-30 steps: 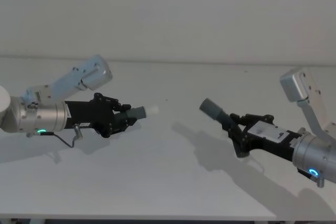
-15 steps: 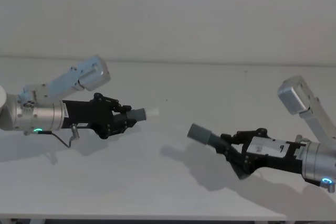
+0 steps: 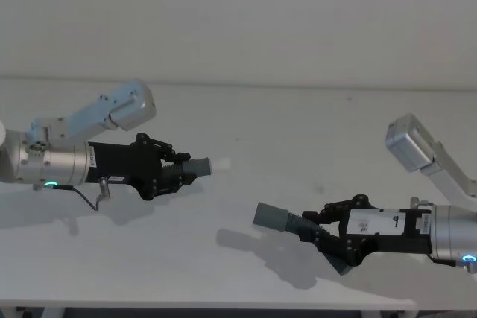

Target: Use both hands to pick up one end of the pipe from the table, align the ends, and insert them.

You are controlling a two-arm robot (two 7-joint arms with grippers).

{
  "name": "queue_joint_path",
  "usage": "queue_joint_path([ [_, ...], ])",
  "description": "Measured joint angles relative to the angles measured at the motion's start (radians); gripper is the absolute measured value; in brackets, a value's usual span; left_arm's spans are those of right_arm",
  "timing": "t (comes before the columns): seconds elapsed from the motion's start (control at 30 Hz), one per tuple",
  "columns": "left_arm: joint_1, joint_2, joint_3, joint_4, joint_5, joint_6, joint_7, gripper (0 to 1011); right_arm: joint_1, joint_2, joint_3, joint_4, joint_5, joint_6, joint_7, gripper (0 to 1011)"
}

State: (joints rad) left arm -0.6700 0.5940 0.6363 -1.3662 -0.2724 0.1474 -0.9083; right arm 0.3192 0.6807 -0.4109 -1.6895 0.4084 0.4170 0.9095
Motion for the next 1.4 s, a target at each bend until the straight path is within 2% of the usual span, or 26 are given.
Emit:
queue_joint_path([
  [0.7, -0.003, 0.040, 0.010, -0.019, -0.058, -0.020, -0.081, 353, 0.047, -0.009, -0.042, 0.038, -0.003, 0.017, -0.006, 265],
  [1.4, -0.016, 0.052, 0.030, -0.010, -0.085, -0.025, -0.116, 353, 0.078, -0.020, -0.070, 0.063, -0.003, 0.024, -0.021, 265],
])
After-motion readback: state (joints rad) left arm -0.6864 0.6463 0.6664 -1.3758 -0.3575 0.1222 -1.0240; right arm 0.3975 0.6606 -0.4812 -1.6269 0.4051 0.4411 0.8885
